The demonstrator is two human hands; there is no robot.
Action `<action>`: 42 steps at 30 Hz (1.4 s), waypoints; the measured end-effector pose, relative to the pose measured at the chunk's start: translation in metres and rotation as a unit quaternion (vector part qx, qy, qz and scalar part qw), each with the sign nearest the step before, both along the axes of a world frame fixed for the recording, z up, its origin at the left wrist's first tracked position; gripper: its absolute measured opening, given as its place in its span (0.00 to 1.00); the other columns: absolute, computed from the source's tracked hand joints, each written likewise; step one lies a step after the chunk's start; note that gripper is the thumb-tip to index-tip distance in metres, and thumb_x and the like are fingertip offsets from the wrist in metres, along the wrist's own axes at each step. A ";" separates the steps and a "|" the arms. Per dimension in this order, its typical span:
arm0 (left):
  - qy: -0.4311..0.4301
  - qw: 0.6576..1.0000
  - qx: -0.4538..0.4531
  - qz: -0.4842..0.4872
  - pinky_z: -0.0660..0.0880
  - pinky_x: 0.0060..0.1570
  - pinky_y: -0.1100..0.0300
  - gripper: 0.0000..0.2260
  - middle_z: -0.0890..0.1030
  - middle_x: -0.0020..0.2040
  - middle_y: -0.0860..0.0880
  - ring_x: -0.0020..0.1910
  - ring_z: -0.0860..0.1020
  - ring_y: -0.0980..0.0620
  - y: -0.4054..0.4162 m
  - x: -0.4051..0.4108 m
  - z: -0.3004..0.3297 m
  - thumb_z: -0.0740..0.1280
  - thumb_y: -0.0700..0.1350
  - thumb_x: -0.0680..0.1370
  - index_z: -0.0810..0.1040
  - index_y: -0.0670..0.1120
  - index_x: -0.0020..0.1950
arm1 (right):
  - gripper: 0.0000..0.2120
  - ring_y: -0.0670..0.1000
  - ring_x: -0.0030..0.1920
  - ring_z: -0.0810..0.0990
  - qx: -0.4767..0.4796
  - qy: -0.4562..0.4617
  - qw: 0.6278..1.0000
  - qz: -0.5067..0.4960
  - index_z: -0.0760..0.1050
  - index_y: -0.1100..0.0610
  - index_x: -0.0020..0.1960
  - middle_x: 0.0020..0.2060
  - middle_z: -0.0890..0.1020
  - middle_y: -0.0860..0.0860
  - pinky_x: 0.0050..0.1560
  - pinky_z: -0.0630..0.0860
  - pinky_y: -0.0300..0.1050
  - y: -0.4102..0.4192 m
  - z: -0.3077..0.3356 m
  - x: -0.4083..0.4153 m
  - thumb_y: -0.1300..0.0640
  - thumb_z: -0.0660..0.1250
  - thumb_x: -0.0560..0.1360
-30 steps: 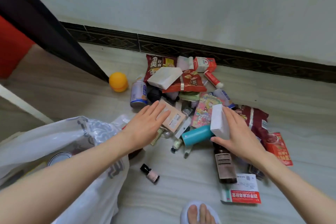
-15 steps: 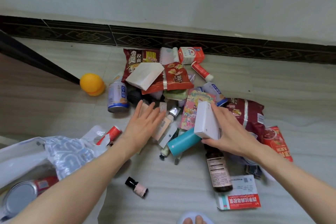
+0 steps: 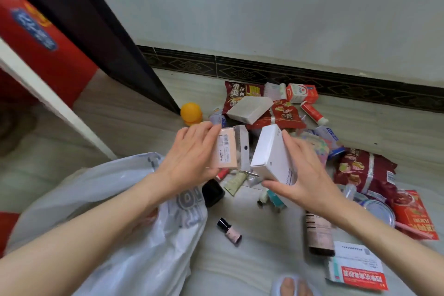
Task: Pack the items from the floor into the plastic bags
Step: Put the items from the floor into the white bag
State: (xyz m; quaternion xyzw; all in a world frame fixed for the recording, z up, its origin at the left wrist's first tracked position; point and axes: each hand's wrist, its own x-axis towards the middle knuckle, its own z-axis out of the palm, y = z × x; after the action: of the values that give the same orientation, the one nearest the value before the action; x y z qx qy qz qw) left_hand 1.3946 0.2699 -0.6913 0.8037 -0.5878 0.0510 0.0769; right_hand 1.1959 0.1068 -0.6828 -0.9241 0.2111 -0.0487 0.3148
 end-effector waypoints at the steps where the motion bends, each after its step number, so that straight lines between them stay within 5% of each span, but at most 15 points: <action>1: 0.006 1.000 -0.006 0.030 0.71 0.54 0.48 0.39 0.72 0.59 0.40 0.57 0.67 0.46 0.022 0.003 0.008 0.69 0.59 0.64 0.62 0.41 0.67 | 0.52 0.37 0.60 0.55 0.009 -0.007 1.000 0.017 0.42 0.49 0.75 0.67 0.62 0.49 0.60 0.53 0.34 0.015 0.008 0.005 0.29 0.59 0.60; 6: 0.075 0.975 -0.020 0.206 0.69 0.58 0.47 0.39 0.67 0.63 0.44 0.60 0.66 0.45 0.140 0.004 0.027 0.68 0.59 0.68 0.58 0.43 0.72 | 0.49 0.38 0.64 0.59 0.063 -0.064 0.988 0.126 0.43 0.45 0.74 0.65 0.63 0.45 0.60 0.56 0.28 0.090 0.051 0.044 0.32 0.63 0.62; 10: 0.165 0.924 -0.025 0.344 0.67 0.61 0.47 0.42 0.68 0.63 0.44 0.62 0.67 0.42 0.222 -0.010 0.014 0.72 0.59 0.65 0.60 0.43 0.72 | 0.49 0.38 0.68 0.59 0.116 -0.069 0.970 0.204 0.43 0.43 0.74 0.67 0.60 0.42 0.67 0.59 0.36 0.152 0.074 0.081 0.37 0.69 0.63; 15: 0.211 0.875 0.046 0.434 0.65 0.62 0.51 0.41 0.68 0.66 0.47 0.66 0.65 0.46 0.276 -0.017 -0.027 0.70 0.61 0.67 0.57 0.49 0.74 | 0.50 0.41 0.70 0.54 0.054 0.012 0.956 0.287 0.41 0.50 0.75 0.71 0.56 0.46 0.72 0.52 0.37 0.206 0.036 0.117 0.42 0.71 0.67; 21: 0.240 0.814 -0.007 0.529 0.68 0.59 0.48 0.35 0.69 0.65 0.45 0.64 0.68 0.43 0.278 -0.008 -0.061 0.69 0.60 0.69 0.62 0.49 0.71 | 0.44 0.46 0.73 0.54 0.033 0.024 0.965 0.260 0.42 0.54 0.75 0.73 0.55 0.50 0.67 0.48 0.30 0.211 -0.017 0.139 0.52 0.69 0.72; 25: 0.301 0.837 -0.003 0.457 0.63 0.65 0.54 0.29 0.65 0.70 0.45 0.69 0.63 0.46 0.277 -0.011 -0.074 0.65 0.56 0.74 0.62 0.46 0.71 | 0.38 0.57 0.70 0.64 -0.085 0.015 0.952 0.294 0.48 0.59 0.75 0.72 0.61 0.58 0.67 0.64 0.45 0.208 -0.026 0.134 0.66 0.64 0.72; 29: 0.312 0.863 0.030 0.396 0.53 0.70 0.56 0.29 0.55 0.76 0.47 0.74 0.54 0.49 0.277 -0.022 -0.066 0.59 0.59 0.76 0.58 0.47 0.74 | 0.34 0.61 0.62 0.73 -0.161 -0.010 0.929 0.333 0.57 0.59 0.73 0.67 0.70 0.60 0.61 0.72 0.51 0.196 -0.015 0.120 0.59 0.68 0.71; 32: 0.250 0.905 -0.005 0.344 0.57 0.70 0.50 0.33 0.59 0.74 0.44 0.73 0.58 0.45 0.267 -0.031 -0.042 0.52 0.64 0.71 0.64 0.47 0.71 | 0.33 0.58 0.60 0.76 -0.219 -0.021 0.921 0.322 0.62 0.59 0.70 0.63 0.74 0.58 0.59 0.74 0.51 0.173 0.006 0.101 0.55 0.71 0.70; 36: 0.190 0.952 -0.044 0.237 0.60 0.69 0.49 0.27 0.64 0.72 0.44 0.72 0.59 0.45 0.224 -0.040 -0.008 0.56 0.60 0.74 0.65 0.48 0.70 | 0.32 0.56 0.59 0.76 -0.269 0.008 0.922 0.277 0.65 0.58 0.69 0.62 0.75 0.56 0.60 0.73 0.51 0.126 0.025 0.052 0.52 0.71 0.69; 42: 0.150 0.985 -0.018 0.089 0.66 0.63 0.51 0.25 0.71 0.67 0.44 0.68 0.69 0.44 0.127 -0.078 0.009 0.58 0.57 0.74 0.67 0.48 0.67 | 0.31 0.59 0.57 0.79 -0.216 0.076 0.968 0.101 0.69 0.61 0.66 0.60 0.77 0.58 0.56 0.76 0.53 0.049 -0.001 -0.031 0.57 0.75 0.66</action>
State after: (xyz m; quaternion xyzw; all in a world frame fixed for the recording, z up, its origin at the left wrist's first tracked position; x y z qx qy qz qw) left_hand 1.3165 0.3970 -0.6821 0.8499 -0.4946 -0.0526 0.1741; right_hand 1.1651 0.1562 -0.6836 -0.9876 0.1249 0.0094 0.0944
